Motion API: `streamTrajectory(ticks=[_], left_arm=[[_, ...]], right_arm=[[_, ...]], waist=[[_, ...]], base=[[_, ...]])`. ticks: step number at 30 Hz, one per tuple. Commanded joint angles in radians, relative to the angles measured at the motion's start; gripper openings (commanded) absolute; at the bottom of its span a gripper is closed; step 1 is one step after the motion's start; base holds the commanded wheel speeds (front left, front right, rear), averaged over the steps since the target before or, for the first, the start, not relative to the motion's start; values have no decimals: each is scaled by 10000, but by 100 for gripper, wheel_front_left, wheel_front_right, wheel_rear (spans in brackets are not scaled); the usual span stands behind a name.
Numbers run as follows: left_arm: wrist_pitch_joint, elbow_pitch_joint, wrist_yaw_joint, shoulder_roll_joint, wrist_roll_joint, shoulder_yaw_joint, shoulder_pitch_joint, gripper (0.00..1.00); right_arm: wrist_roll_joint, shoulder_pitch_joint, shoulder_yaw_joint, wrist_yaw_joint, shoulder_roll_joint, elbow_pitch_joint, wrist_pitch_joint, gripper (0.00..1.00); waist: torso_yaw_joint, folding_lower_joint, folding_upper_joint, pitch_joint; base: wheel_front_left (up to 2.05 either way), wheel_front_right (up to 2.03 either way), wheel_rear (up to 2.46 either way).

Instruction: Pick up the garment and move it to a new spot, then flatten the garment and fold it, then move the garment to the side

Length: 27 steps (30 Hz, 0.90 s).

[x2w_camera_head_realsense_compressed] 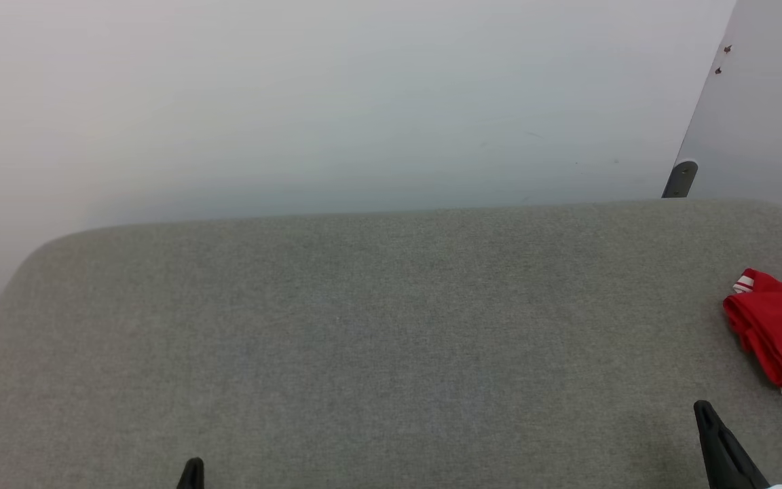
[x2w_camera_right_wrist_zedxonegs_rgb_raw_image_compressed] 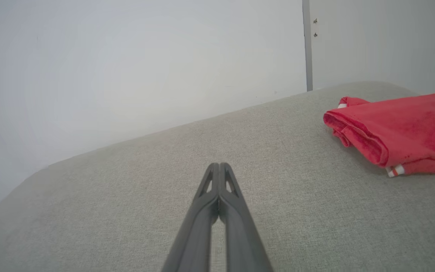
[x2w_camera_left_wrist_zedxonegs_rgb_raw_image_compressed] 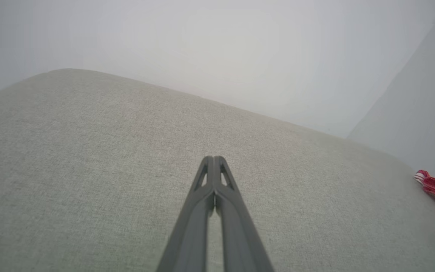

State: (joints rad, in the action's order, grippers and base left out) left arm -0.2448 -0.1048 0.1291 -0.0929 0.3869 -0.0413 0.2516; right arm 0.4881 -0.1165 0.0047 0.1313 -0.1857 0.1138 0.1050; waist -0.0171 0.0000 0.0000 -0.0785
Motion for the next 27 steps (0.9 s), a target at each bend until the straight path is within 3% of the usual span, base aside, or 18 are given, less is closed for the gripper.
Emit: streamTrajectory(ticks=[1, 27], left_arm=[[83, 112, 1, -39, 450, -48, -277, 0], [1196, -380, 7, 68, 4371, -225, -1401, 0]], right_arm=[[403, 272, -98, 0, -21, -103, -71, 0], [3963, 955, -467, -3, 428, 345, -767, 0]], waist=[[4, 0, 0, 11], [40, 0, 0, 186]], base=[[0, 0, 0], [0, 0, 0]])
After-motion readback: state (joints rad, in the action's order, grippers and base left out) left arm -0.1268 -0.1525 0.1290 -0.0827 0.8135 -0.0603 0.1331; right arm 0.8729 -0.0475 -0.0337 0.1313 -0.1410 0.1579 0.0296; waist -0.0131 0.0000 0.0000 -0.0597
